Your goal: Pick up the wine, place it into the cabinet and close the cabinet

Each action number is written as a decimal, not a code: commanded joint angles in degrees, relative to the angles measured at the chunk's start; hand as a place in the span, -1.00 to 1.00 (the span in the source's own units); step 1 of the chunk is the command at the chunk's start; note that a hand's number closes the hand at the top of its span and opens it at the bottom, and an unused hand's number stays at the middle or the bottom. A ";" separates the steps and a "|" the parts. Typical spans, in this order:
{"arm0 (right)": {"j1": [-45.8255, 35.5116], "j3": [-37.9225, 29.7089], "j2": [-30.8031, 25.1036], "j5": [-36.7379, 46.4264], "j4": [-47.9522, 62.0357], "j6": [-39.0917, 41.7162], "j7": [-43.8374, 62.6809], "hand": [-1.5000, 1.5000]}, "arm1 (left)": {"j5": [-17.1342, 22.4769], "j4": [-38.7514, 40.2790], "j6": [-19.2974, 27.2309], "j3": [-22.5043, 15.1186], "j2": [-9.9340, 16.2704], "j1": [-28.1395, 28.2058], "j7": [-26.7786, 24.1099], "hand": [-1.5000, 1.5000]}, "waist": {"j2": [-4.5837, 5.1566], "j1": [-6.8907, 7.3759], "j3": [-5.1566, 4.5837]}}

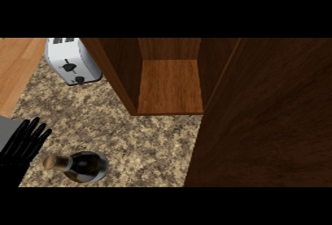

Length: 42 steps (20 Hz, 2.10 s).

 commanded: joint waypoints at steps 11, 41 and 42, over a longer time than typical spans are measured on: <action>1.38 2.42 -4.14 6.61 -10.95 -2.27 4.02 -1.00 | -15.63 21.66 0.81 -1.20 -1.51 -6.88 -16.79 -1.00 | 0.13 -0.17 0.02; 0.88 7.16 -8.69 9.38 -9.04 -8.28 1.61 -1.00 | -17.70 48.24 -5.23 -4.86 -2.02 -14.91 -33.66 1.00 | 0.02 0.00 -0.03; 4.64 6.03 -10.39 7.56 -7.98 -7.71 -3.47 -1.00 | -15.85 46.67 -6.04 -3.91 -0.90 -15.52 -32.15 1.00 | 0.07 0.10 0.09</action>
